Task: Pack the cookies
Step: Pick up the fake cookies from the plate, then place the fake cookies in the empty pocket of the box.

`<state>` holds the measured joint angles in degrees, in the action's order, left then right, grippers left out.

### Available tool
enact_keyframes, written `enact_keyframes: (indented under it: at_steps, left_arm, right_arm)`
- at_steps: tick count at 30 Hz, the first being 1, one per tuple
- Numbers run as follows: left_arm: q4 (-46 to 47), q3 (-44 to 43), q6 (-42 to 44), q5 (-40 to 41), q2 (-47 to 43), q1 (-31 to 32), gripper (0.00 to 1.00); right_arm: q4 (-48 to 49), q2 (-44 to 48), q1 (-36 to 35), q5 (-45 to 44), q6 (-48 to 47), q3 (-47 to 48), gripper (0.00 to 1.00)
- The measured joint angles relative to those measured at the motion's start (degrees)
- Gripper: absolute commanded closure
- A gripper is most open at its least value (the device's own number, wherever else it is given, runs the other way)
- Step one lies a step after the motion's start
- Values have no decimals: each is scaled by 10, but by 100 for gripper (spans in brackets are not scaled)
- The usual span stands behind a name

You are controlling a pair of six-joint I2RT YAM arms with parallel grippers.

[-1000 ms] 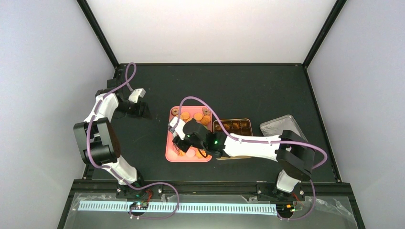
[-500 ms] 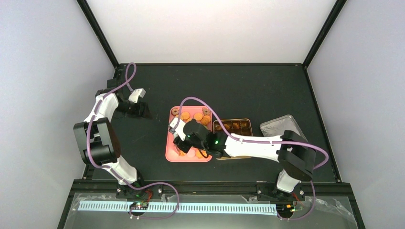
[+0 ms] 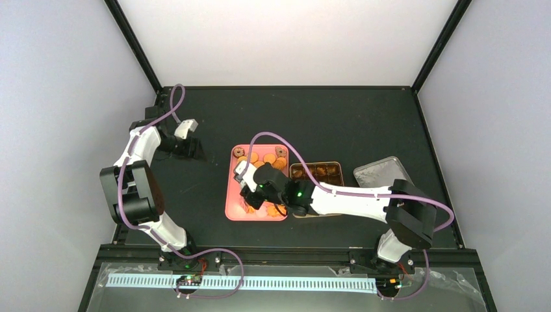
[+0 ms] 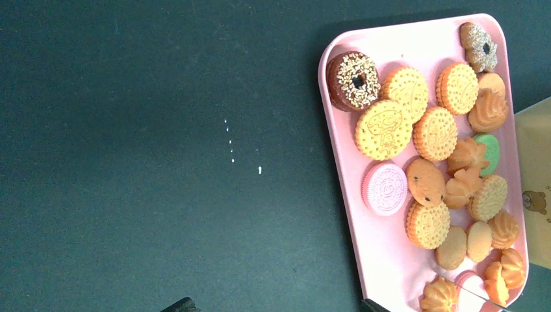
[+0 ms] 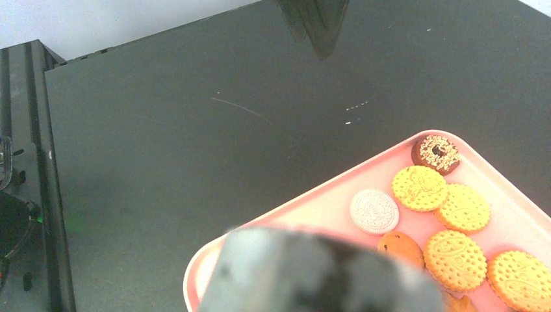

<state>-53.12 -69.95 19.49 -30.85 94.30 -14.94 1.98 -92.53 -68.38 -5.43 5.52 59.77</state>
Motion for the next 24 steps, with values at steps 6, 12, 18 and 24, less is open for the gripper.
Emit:
enact_keyframes:
  at_steps: [6,12,18,24]
  left_arm:
    - [0,-1,0,0,0,0,34]
    - [-1,-3,0,-1,0,0,34]
    - [0,-4,0,-3,0,0,34]
    - [0,-9,0,-8,3,0,34]
  right_arm:
    - [-39,-2,0,-5,-3,40,92]
    - [-54,43,13,-23,-12,80,92]
    - [-57,167,95,-66,-8,45,91]
    - [-103,286,202,-130,22,-47,88]
